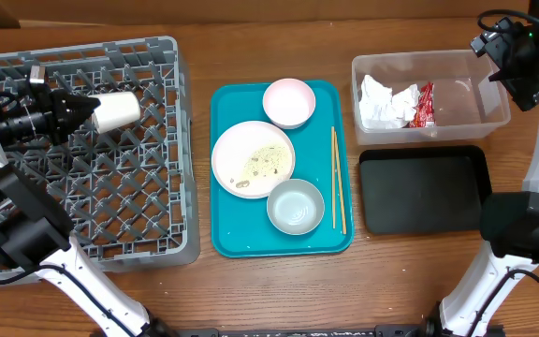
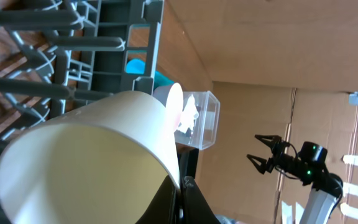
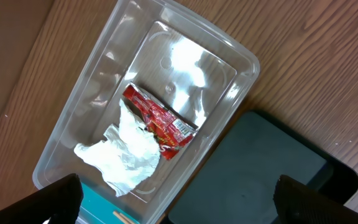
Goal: Sort waste into correct bins and load items into the dishwasher
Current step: 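Carry the white cup over the dish rack with the left gripper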
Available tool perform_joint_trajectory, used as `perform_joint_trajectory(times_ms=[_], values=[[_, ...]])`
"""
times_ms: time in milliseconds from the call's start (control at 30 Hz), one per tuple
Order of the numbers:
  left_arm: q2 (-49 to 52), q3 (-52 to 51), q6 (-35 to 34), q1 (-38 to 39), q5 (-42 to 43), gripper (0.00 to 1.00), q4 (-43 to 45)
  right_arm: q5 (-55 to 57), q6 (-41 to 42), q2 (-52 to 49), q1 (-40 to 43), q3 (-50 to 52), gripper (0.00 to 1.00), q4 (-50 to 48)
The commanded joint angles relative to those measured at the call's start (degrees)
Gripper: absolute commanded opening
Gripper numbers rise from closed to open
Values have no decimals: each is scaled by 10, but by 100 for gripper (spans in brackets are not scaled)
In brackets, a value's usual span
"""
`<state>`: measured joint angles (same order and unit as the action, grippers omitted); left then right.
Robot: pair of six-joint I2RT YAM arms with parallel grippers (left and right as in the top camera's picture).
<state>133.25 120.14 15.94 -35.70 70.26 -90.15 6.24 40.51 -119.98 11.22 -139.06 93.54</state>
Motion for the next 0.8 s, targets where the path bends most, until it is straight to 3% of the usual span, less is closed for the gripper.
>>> perform_joint_trajectory(times_ms=[0,433,767], values=[[5,-1,38,16,15,4,4,5,2,4,1,-1,100,-2],[5,-28,38,26,-34,4,30,5,2,4,1,-1,100,-2],[5,-89,-14,22,-68,7,99,5,2,4,1,-1,100,-2]])
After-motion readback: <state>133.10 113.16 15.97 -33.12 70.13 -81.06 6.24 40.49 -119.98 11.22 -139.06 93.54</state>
